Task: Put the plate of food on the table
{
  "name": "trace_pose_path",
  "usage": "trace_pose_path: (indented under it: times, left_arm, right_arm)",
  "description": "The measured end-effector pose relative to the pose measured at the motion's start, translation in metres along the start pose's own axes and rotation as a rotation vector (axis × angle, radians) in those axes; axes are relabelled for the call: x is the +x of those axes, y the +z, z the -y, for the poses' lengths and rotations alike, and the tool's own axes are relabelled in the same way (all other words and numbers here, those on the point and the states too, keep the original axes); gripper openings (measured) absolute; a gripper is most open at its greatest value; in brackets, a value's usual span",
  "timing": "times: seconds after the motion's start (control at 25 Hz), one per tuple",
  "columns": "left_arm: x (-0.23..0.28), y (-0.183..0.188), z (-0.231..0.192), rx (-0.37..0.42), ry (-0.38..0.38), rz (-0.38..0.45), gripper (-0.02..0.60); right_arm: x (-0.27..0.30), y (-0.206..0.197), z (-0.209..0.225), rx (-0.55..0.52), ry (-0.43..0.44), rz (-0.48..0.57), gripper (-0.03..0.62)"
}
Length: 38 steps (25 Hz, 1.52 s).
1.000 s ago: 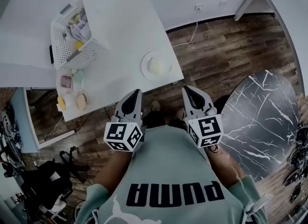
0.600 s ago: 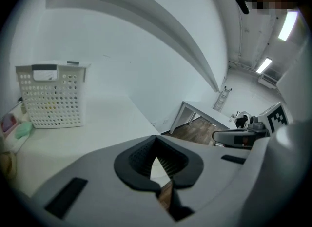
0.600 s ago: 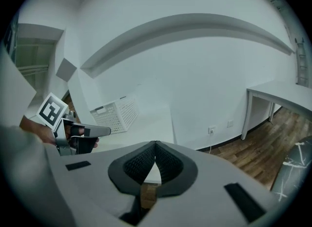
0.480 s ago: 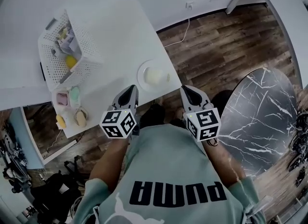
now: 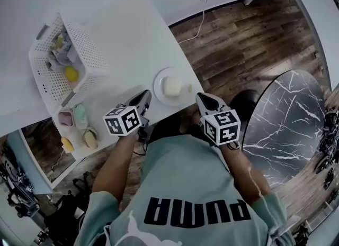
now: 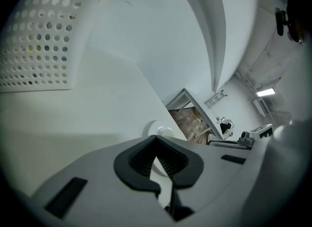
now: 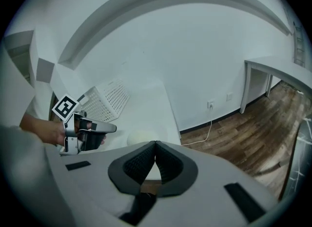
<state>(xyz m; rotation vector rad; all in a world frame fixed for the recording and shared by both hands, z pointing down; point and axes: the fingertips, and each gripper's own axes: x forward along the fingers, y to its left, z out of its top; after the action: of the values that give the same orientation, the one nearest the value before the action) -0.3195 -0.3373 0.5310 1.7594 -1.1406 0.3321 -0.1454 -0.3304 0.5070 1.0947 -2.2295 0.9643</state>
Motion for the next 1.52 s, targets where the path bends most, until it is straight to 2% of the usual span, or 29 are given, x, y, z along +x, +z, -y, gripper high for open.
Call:
trace_pose_path:
  times: [0.08, 0.24, 0.56, 0.8, 1.12, 1.52]
  left_arm:
    - [0.006, 0.001, -0.004, -0.018, -0.032, -0.026, 0.008]
    - [0.018, 0.003, -0.005, -0.028, -0.088, -0.075, 0.064]
    - [0.033, 0.001, -0.008, -0.012, -0.132, -0.157, 0.093]
    - [0.037, 0.000, -0.010, -0.015, -0.149, -0.184, 0.101]
    - [0.045, -0.004, -0.012, -0.011, -0.161, -0.223, 0.101]
    - [0.051, -0.010, -0.004, 0.005, -0.176, -0.270, 0.101]
  right_arm:
    - [0.008, -0.006, 0.001, 0.043, 0.008, -0.026, 0.008]
    - [0.020, -0.015, 0.005, 0.142, 0.027, -0.058, 0.009]
    - [0.032, -0.029, 0.014, 0.293, 0.023, -0.069, 0.011]
    - [0.038, -0.032, 0.018, 0.389, 0.034, -0.053, 0.015]
    - [0.045, -0.035, 0.018, 0.458, 0.053, -0.051, 0.043]
    - [0.052, -0.035, 0.013, 0.526, 0.096, -0.055, 0.044]
